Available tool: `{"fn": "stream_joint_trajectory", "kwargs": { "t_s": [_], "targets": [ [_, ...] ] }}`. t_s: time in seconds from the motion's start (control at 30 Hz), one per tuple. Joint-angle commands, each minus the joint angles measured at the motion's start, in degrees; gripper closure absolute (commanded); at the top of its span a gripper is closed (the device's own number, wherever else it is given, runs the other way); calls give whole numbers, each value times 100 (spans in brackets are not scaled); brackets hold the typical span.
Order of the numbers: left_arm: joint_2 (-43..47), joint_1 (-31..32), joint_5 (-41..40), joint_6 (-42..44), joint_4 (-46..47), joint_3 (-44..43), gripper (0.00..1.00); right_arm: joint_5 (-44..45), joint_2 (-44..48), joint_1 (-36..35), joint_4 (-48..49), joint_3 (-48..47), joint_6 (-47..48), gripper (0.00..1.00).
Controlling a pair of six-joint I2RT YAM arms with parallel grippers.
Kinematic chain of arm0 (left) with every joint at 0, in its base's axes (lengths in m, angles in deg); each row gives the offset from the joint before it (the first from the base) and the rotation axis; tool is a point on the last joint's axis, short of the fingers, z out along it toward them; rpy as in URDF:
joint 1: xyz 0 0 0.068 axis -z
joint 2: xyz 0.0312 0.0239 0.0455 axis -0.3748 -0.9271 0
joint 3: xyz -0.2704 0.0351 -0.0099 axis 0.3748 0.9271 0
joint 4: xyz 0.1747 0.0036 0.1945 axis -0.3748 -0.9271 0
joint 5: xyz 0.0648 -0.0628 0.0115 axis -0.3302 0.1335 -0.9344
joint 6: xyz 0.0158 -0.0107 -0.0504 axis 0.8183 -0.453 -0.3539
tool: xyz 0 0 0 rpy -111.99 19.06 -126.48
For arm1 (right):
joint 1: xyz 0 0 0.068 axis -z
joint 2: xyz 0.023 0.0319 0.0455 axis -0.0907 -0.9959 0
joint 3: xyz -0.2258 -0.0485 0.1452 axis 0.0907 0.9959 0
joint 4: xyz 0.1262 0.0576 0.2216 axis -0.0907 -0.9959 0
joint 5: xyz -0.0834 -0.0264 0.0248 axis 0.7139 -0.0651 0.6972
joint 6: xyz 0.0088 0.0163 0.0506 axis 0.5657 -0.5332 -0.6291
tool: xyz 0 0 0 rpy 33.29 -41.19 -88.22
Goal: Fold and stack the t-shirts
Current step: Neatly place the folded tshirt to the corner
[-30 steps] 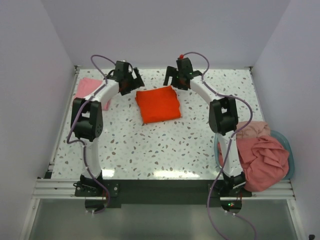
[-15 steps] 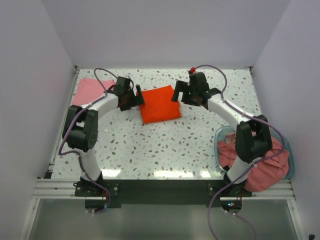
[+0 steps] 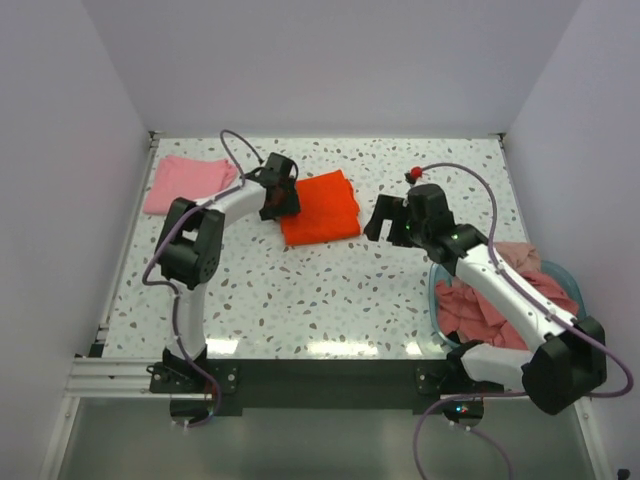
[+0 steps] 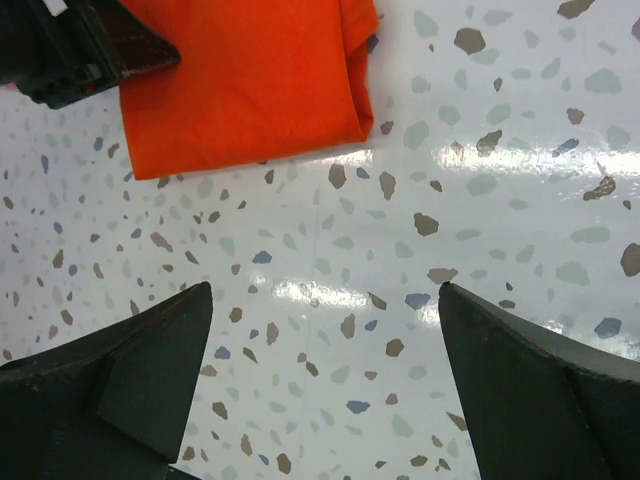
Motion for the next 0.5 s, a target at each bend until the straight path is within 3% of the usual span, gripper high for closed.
{"fn": "stream_joint_trajectory", "kwargs": {
  "t_s": [0.0, 0.2, 0.27, 0.3, 0.47],
  "targets": [
    [-503, 112, -157, -65, -422, -223, 35, 309, 435, -9, -148, 134, 35, 1],
    [-994, 375, -639, 514, -659, -750, 63, 494, 708, -9, -253, 310, 306, 1],
    [-1092, 393, -859, 1319, -878, -1092, 83, 555, 787, -9, -279, 319, 404, 1],
    [-1075, 393, -1252, 1568, -880, -1138, 100, 590, 822, -9, -288, 363, 509, 1],
    [-417, 306, -2064, 3525, -224, -543, 100, 713, 1068, -9, -209, 574, 808, 1]
  ]
}}
